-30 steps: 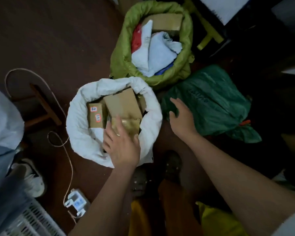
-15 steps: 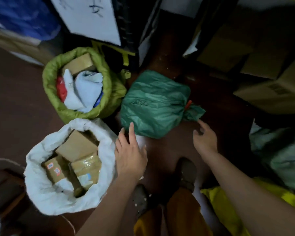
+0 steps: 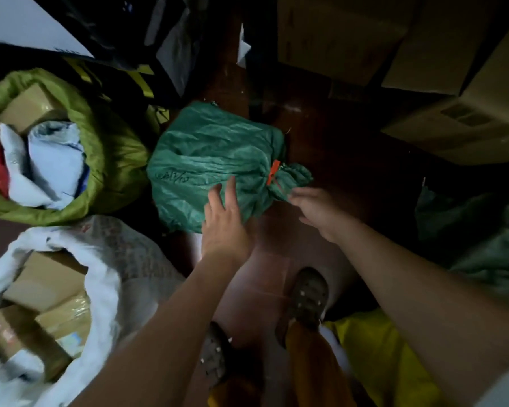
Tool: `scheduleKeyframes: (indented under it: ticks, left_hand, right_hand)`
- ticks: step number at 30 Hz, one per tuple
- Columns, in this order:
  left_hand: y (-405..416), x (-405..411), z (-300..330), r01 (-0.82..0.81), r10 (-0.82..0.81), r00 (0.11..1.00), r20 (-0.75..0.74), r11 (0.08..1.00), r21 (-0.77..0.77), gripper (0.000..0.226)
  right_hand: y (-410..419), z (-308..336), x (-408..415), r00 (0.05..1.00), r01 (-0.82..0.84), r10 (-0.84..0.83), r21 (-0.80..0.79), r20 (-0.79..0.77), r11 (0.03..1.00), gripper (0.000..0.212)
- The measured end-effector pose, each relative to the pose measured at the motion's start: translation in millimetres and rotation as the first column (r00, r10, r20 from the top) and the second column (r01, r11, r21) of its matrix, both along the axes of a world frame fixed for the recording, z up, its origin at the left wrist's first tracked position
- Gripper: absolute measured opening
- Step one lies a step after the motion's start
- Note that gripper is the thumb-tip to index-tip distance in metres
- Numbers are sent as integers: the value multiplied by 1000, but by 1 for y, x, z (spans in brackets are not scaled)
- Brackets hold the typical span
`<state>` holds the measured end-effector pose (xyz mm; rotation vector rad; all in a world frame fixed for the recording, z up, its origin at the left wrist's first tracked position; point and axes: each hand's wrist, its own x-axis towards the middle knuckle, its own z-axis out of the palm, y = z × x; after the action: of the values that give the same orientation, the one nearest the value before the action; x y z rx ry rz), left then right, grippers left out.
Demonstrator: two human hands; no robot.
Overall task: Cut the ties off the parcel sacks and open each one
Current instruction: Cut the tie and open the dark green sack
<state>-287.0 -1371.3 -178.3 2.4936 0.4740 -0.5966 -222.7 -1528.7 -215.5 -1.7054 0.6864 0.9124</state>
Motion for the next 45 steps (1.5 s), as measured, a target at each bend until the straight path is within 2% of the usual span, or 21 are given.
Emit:
scheduleKeyframes:
  ticks: [3, 6, 10, 14, 16, 18, 20, 22, 24, 25, 26, 28, 30, 32, 34, 36, 38, 40, 42, 45]
  left_hand:
    - [-6, 6, 5, 46, -46, 999, 9, 998, -33, 74]
    - [-13, 21, 12, 75, -75, 997, -4, 992, -103, 65]
    - [-26, 40, 19, 109, -93, 993, 79, 966, -235, 66]
    - [-43, 56, 14, 203, -191, 978, 83, 964, -172, 66]
    - [-50, 64, 7, 188, -178, 981, 77, 968, -168, 54]
    - [-59, 72, 2, 142, -121, 988, 95, 956, -257, 32]
    - [-72, 77, -2, 110, -82, 992, 94, 927, -359, 11]
    - [-84, 79, 0, 52, -23, 997, 71, 901, -430, 7]
    - [-92, 79, 3, -73, 86, 996, 2, 858, -508, 14]
    - [-94, 79, 6, -117, 119, 992, -31, 843, -524, 16]
    - [-95, 79, 8, -144, 132, 989, -61, 834, -533, 16]
    - [-93, 78, 10, -191, 142, 981, -129, 793, -578, 16]
    - [-92, 80, 15, -282, 184, 959, -216, 703, -652, 25]
    - [-93, 82, 19, -397, 223, 916, -332, 614, -683, 22]
    - [-94, 84, 24, -451, 238, 890, -389, 584, -675, 17]
    - [-95, 87, 27, -436, 252, 899, -359, 593, -677, 19]
    - [-95, 91, 26, -326, 216, 945, -246, 696, -640, 21]
    - [-91, 94, 24, -207, 160, 978, -132, 807, -554, 18]
    - [-87, 97, 21, -159, 141, 987, -74, 856, -492, 17]
    - [-82, 97, 19, -79, 81, 997, -17, 865, -496, 26]
  right_hand:
    - [-16, 9, 0, 992, -18, 17, 8, 122, 1000, 34]
    - [-34, 30, 2, 989, -92, 76, 121, 127, 988, 32]
    - [-52, 59, 5, 979, -180, 148, 242, 143, 954, 33]
    - [-60, 76, 14, 964, -199, 134, 284, 231, 938, 35]
    - [-66, 81, 19, 956, -187, 105, 295, 273, 937, 36]
    - [-75, 84, 21, 952, -166, 72, 302, 299, 939, 37]
    - [-83, 84, 16, 959, -119, 27, 316, 281, 941, 38]
    - [-89, 81, 10, 955, 45, -125, 285, 270, 958, 41]
    - [-100, 77, 6, 898, 282, -305, 116, 318, 952, 39]
    - [-110, 74, 3, 878, 352, -334, 10, 343, 936, 37]
    - [-119, 68, 0, 889, 364, -319, -83, 329, 928, 45]
    - [-128, 58, -12, 964, 226, -196, -166, 182, 960, 91]
    - [-119, 51, -22, 982, 106, -88, -103, 167, 989, 124]
    - [-104, 45, -23, 964, 54, -51, -5, 262, 999, 132]
    - [-91, 39, -18, 945, 17, -26, 32, 325, 999, 128]
    - [-85, 34, -11, 937, 46, -49, 17, 345, 999, 105]
    - [-83, 32, -5, 935, 87, -79, -7, 345, 996, 66]
    - [-83, 32, -2, 932, 155, -173, 81, 318, 985, 27]
    - [-86, 34, 1, 930, 208, -246, 160, 274, 965, 23]
    - [-86, 37, 0, 943, 203, -250, 215, 221, 955, 24]
